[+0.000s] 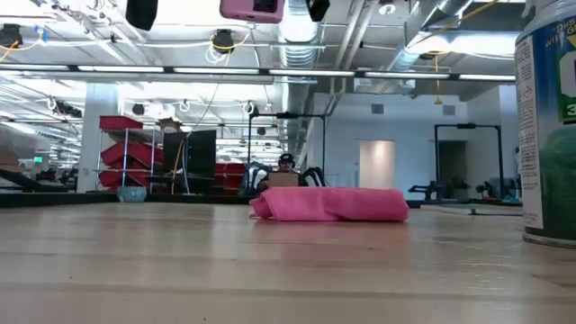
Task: Apply microfiber cloth
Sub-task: Spray the back of the pink phone using the spray bottle
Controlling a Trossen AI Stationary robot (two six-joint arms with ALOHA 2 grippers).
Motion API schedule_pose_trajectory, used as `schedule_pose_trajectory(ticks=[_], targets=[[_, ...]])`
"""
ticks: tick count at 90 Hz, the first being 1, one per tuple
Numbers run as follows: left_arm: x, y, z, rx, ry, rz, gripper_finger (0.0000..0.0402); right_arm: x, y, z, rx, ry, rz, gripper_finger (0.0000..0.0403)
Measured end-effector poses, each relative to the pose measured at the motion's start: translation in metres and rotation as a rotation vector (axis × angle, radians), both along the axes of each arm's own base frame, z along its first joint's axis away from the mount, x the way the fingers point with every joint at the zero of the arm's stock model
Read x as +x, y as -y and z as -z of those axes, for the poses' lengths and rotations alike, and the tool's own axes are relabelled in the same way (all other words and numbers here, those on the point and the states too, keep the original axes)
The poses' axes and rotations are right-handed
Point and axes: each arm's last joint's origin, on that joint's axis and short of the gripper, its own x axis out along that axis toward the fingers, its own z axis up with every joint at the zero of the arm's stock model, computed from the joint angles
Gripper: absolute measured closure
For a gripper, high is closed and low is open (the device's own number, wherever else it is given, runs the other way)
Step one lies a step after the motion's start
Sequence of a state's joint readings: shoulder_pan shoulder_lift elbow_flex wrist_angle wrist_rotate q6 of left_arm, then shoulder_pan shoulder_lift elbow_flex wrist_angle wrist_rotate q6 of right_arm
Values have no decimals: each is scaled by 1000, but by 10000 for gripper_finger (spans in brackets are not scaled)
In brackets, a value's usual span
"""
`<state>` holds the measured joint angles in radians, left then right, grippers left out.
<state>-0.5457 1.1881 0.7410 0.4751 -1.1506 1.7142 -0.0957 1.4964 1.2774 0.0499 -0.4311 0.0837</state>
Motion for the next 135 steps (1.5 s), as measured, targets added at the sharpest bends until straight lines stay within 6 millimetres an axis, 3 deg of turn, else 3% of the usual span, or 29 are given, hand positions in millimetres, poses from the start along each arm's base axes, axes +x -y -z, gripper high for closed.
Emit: schedule_pose_trajectory(ticks=[14, 36, 59, 74, 99, 120, 135], targets=[[3, -5, 1, -172, 114, -20, 300, -1, -5, 4, -7, -49, 34, 398], [-4, -11, -8, -701, 455, 71, 300, -11, -18, -1, -62, -88, 102, 398], [-3, -17, -6, -1220, 532, 261, 299, -21, -47, -6, -125, -93, 119, 398], [10, -22, 3, -1480, 506, 316, 299, -21, -62, 7, -145, -79, 126, 398], [14, -22, -2, -1578, 546, 396, 305, -23, -70, 18, -140, -34, 129, 398], [15, -23, -1, -1576, 540, 396, 387, -24, -71, 17, -152, -21, 122, 398], [16, -26, -1, -1593, 544, 395, 390, -24, -71, 17, -154, -14, 120, 398]])
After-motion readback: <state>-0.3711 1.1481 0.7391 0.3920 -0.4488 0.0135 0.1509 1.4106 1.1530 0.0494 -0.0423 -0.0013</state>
